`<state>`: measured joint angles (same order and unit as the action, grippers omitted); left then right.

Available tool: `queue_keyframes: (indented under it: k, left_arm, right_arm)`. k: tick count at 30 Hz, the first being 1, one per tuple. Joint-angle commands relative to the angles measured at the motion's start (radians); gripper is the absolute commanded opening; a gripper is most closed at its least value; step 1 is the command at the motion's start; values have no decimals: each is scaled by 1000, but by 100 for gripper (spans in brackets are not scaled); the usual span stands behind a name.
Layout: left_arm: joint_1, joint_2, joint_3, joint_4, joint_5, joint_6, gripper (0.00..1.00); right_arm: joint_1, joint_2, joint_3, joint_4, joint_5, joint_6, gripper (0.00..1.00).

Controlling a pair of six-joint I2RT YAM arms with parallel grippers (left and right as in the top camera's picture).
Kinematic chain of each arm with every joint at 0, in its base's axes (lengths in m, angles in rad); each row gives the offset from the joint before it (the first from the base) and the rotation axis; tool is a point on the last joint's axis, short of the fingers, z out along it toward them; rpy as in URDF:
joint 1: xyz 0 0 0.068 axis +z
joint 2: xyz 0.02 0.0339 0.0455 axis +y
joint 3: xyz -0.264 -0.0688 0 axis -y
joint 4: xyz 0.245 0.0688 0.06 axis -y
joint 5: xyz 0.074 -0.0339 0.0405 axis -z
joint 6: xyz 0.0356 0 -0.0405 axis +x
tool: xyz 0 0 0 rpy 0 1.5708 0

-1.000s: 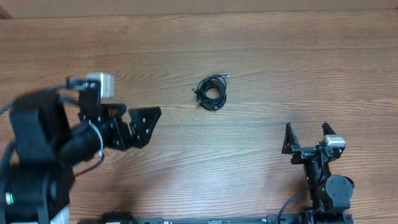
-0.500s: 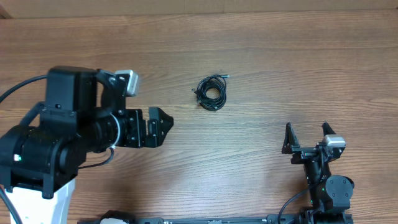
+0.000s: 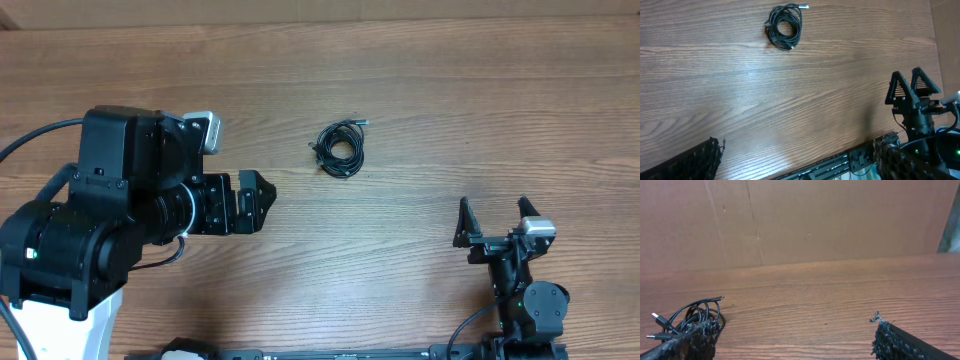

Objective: Untangle cables

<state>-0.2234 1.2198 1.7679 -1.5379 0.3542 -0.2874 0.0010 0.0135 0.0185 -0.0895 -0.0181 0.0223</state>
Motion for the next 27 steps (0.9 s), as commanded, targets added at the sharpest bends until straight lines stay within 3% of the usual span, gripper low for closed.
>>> queue_keyframes:
  k: [1, 5, 12, 18, 27]
  left_arm:
    - [-7, 7, 21, -4, -13, -39, 99]
    - [-7, 21, 17, -56, -5, -59, 100]
    - [-7, 48, 14, -73, 86, 92, 100]
    - [-7, 73, 7, -119, 89, 40, 100]
    - [-39, 88, -113, -76, 138, 2, 100]
  right_arm:
    - [5, -11, -10, 5, 10, -4, 100]
    - [5, -11, -10, 5, 10, -4, 100]
    - [5, -11, -10, 5, 10, -4, 100]
    - [5, -11, -10, 10, 7, -3, 100]
    - [5, -11, -10, 44, -388, 322, 100]
